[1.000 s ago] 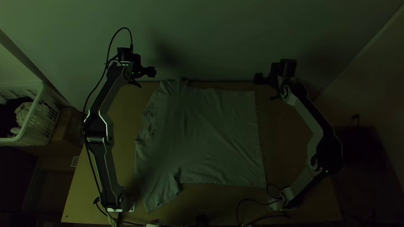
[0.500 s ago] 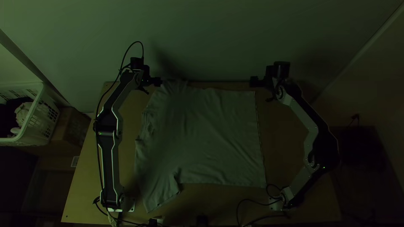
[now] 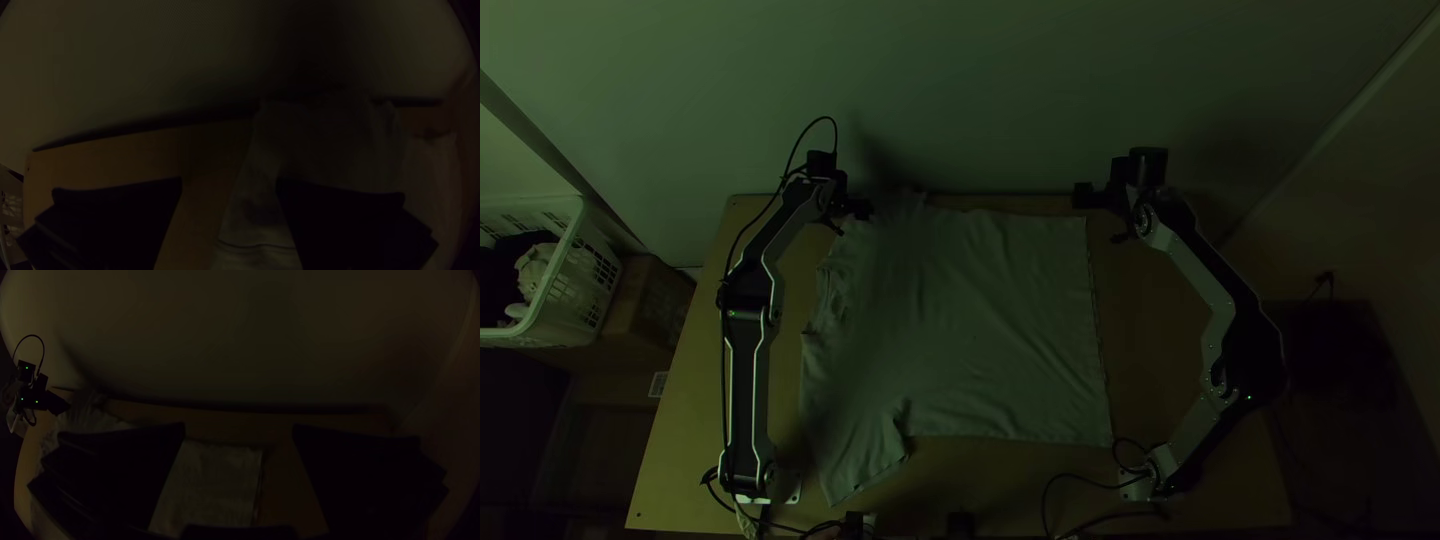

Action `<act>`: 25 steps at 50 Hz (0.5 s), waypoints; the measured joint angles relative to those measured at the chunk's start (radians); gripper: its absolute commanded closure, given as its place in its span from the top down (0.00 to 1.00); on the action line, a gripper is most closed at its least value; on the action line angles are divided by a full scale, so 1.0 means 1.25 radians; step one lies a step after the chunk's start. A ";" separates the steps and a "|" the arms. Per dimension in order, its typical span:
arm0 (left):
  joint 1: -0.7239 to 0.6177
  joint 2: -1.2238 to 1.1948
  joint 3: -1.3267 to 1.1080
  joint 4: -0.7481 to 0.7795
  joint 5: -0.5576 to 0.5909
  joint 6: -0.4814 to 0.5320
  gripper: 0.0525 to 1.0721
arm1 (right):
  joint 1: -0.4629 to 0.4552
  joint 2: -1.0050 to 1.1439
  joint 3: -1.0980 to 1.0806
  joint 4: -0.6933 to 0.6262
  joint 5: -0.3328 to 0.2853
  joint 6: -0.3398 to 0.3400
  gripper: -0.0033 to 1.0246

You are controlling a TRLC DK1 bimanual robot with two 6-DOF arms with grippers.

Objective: Fold the t-shirt

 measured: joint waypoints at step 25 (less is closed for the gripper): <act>-0.018 0.017 0.019 0.002 -0.012 0.009 0.02 | -0.007 0.003 -0.016 -0.003 0.000 0.037 0.96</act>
